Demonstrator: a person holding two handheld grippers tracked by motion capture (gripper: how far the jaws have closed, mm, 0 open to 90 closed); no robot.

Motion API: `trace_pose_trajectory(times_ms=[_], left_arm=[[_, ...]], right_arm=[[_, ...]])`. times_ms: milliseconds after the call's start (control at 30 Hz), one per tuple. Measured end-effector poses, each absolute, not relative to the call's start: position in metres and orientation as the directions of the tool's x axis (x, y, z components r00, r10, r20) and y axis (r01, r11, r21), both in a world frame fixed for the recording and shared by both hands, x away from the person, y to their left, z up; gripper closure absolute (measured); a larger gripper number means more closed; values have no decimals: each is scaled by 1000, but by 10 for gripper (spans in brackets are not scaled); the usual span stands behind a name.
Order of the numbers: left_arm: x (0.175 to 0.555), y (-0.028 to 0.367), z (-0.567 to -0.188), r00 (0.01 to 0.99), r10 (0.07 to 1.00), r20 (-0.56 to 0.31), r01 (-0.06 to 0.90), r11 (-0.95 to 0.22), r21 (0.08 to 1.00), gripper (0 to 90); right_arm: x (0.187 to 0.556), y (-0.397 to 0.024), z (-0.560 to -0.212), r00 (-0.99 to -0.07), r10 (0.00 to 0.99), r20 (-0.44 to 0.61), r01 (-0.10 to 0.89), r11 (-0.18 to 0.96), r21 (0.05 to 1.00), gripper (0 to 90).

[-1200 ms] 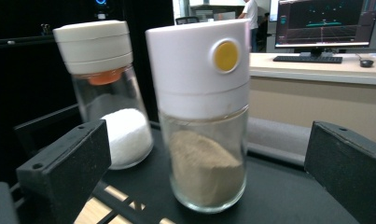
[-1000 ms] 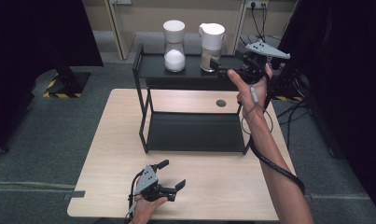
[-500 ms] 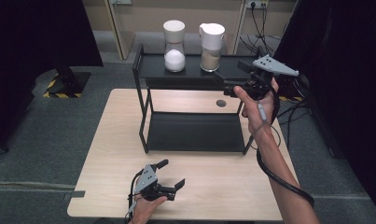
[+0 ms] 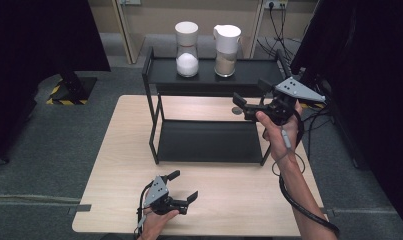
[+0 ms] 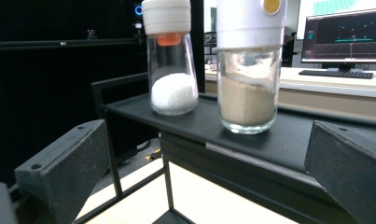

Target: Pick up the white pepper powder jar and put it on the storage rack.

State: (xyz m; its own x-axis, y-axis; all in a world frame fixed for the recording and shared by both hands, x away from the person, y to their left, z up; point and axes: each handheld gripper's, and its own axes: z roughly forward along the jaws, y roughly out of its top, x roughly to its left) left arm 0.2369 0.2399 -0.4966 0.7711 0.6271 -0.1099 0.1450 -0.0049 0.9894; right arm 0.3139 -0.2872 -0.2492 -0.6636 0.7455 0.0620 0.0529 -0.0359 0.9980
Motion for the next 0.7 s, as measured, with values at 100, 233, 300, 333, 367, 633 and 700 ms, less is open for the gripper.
trace_pose_trajectory(times_ms=[100,233,300,333,367,633,700], left_arm=[[237,240,-497,771,627,-110,146,-5,989,15],[237,240,-497,771,627,-111,146,-5,989,15],[237,240,-497,770,628,-113,147,-3,989,15],[237,240,-497,770,628,-112,147,-4,989,15],[237,240,-496,770,628,-111,147,-6,989,15],[237,240,-496,770,628,-112,147,-4,989,15],[237,240,-497,770,628,-112,147,-3,989,15]], right_arm=[[309,-290,-255,-677,735,52,46,-28,999,5],[303,-293,-264,-691,721,56,43,-36,998,5],[300,-294,-268,-696,716,50,41,-30,999,5],[298,-294,-270,-699,714,44,39,-24,999,5],[296,-294,-272,-701,712,41,39,-18,999,5],[283,-293,-293,-726,687,34,41,-6,999,5],[279,-293,-296,-726,687,27,40,4,999,5]])
